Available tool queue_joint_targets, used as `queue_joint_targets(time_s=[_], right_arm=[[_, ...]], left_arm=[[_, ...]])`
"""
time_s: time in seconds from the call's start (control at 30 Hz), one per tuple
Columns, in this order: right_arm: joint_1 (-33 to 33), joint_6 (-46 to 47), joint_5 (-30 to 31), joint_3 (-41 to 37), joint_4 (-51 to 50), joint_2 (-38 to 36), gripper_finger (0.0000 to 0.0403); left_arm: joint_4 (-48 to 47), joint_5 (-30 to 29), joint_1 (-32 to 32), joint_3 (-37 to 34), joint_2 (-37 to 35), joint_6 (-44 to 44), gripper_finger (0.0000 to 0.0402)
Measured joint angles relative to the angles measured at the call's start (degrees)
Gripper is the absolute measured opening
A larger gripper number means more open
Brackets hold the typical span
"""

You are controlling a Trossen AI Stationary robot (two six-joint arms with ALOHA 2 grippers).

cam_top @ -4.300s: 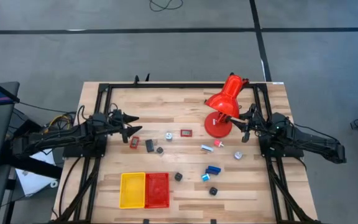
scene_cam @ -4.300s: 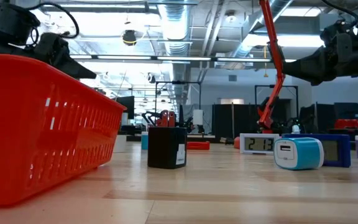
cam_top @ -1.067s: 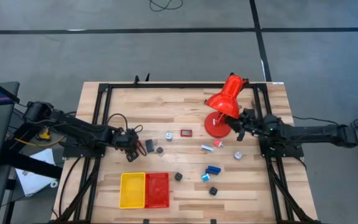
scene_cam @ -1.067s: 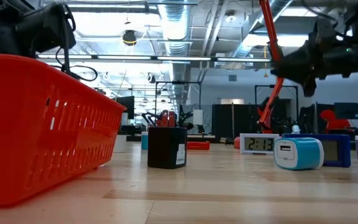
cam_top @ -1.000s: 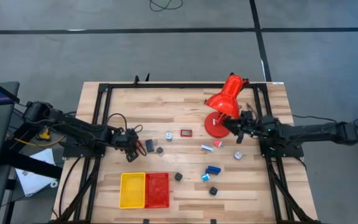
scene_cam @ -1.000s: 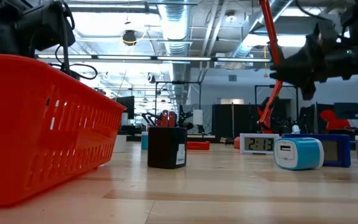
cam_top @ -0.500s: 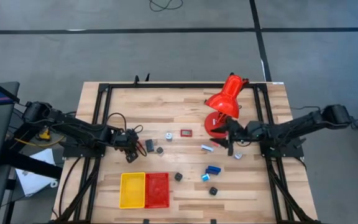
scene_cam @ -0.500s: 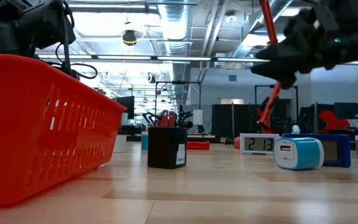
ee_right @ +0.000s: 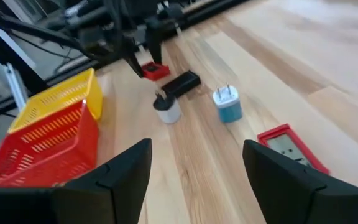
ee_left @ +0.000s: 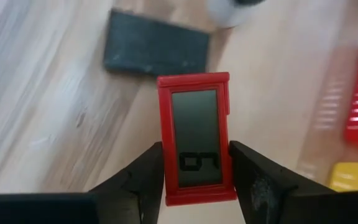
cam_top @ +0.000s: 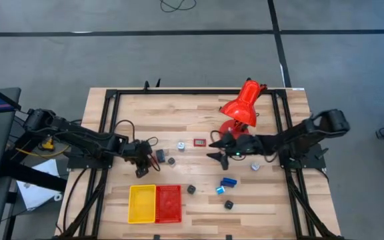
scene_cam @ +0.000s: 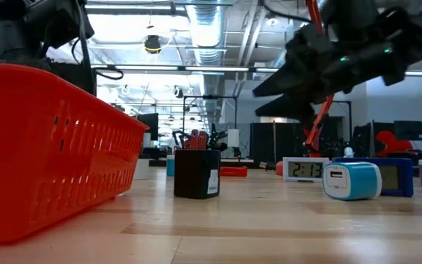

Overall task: Pick & Place Office items
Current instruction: Put the left red digital clock into the yellow bin

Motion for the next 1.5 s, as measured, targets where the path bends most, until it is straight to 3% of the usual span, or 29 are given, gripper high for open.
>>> queue_joint_targets(time_s=[0.13, 0.27, 0.47, 0.6, 0.7, 0.93, 1.33, 1.5], right_arm=[[-0.7, 3.1, -0.3, 4.2, 0.0, 5.7, 0.0245], [-2.2, 10.9, -4.4, 8.3, 0.2, 10.1, 0.0245], [-4.3, 26.1, -7.1, 15.6, 0.8, 17.7, 0.0245], [-5.8, 26.2, -12.0, 19.9, 0.7, 21.9, 0.0244], [-6.8, 23.9, -12.4, 22.9, 0.9, 24.0, 0.0244], [-8.1, 16.0, -12.1, 30.2, 1.0, 26.6, 0.0244], [-8.4, 10.3, -10.3, 38.4, -1.0, 30.4, 0.0241], [-8.3, 9.8, -9.2, 38.4, -1.3, 30.3, 0.0194]], left_arm=[[-0.3, 1.5, 0.0, 2.3, 0.0, 4.3, 0.0153], [-2.0, 1.2, 0.0, 4.7, 0.0, 6.1, 0.0155], [-0.2, -6.8, -0.1, 7.3, 0.4, 19.5, 0.0154], [4.9, -14.9, -0.3, 7.5, 0.9, 29.9, 0.0159], [8.0, -19.1, -0.4, 7.5, 0.9, 35.9, 0.0160], [10.3, -27.9, -0.4, 7.5, 0.9, 41.5, 0.0158], [10.9, -29.6, -0.4, 7.5, 0.9, 42.2, 0.0158], [11.2, -29.6, -0.4, 7.5, 0.9, 42.2, 0.0160]])
